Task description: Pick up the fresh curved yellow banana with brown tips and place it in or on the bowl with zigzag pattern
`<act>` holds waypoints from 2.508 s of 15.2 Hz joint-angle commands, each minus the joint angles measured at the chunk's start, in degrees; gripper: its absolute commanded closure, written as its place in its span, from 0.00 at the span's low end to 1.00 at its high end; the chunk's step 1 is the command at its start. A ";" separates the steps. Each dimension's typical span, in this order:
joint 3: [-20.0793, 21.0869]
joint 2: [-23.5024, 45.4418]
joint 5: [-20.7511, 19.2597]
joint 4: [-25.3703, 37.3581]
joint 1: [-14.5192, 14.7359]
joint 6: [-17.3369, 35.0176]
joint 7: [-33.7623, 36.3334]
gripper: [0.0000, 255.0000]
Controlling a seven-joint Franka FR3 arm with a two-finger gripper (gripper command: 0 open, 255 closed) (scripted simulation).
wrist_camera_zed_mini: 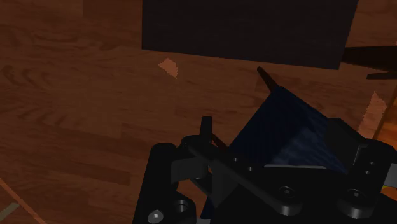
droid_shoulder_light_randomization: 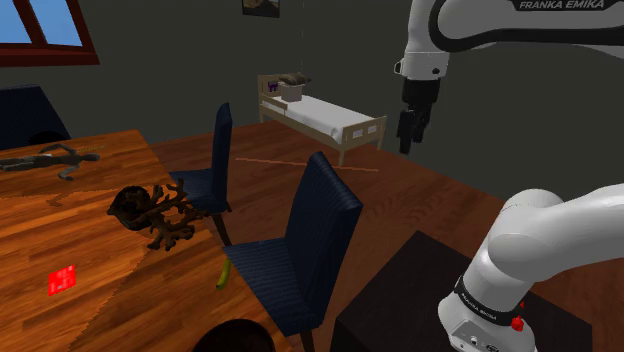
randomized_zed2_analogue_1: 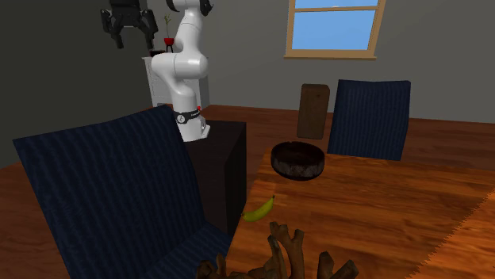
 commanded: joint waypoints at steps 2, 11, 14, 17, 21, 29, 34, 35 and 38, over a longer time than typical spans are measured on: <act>1.28 -0.30 1.08 -1.22 0.13 1.08 2.12 0.00; 13.88 2.20 10.83 -8.29 1.58 12.79 20.81 0.00; 18.40 5.27 13.57 -8.92 1.77 17.45 26.94 0.00; 23.00 9.44 15.63 -8.65 1.57 22.37 33.12 0.00; 29.28 16.53 16.78 -6.91 0.39 29.09 41.68 0.00; 41.94 35.74 9.16 0.89 -5.24 41.47 62.80 0.00; 45.83 51.78 -5.98 8.79 -6.44 45.70 81.25 0.00; 45.32 55.02 -9.26 10.71 -5.47 45.92 84.89 0.00; 41.98 63.73 -17.19 17.01 -0.87 45.78 93.95 0.00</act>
